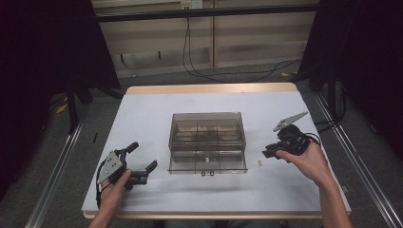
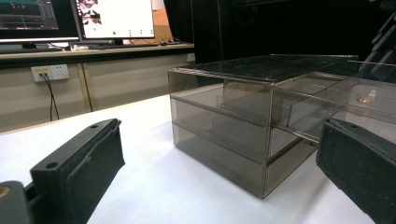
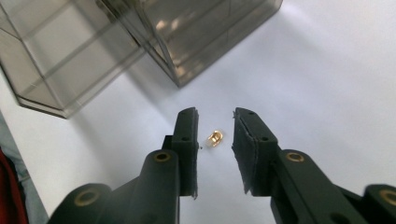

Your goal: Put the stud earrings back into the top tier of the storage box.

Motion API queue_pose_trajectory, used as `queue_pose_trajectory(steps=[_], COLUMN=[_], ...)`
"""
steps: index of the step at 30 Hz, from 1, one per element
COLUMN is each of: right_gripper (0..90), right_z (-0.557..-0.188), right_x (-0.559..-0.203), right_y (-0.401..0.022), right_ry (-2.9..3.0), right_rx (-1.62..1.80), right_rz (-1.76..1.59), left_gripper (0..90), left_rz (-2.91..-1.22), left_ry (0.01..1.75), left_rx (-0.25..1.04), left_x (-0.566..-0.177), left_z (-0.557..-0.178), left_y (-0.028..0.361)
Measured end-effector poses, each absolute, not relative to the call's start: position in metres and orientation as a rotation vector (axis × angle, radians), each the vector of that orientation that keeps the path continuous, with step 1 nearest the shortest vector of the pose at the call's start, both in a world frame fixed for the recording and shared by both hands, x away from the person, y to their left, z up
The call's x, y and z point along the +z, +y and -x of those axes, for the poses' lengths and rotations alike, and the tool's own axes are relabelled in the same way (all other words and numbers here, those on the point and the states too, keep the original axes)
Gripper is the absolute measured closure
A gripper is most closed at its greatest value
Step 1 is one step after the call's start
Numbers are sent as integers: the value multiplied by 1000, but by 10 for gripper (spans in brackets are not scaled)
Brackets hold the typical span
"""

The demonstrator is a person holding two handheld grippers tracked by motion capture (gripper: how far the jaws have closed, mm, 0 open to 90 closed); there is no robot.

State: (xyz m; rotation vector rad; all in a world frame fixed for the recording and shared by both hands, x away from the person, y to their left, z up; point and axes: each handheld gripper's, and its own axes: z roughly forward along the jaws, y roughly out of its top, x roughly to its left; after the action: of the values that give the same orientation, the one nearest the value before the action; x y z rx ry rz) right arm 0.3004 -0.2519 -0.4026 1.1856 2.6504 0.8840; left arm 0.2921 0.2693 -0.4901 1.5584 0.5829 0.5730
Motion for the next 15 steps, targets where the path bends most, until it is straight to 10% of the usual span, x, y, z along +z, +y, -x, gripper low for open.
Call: queue_pose_trajectory(steps=[15], right_gripper=[805], right_z=[-316], right_x=[-435], right_y=[-227], right_ry=[2807], right_rx=[601], right_rz=[-1175], left_gripper=[7], left_rz=[-1556], left_ry=[582], left_rx=[578], left_x=[-490], left_z=[-292], left_y=[269])
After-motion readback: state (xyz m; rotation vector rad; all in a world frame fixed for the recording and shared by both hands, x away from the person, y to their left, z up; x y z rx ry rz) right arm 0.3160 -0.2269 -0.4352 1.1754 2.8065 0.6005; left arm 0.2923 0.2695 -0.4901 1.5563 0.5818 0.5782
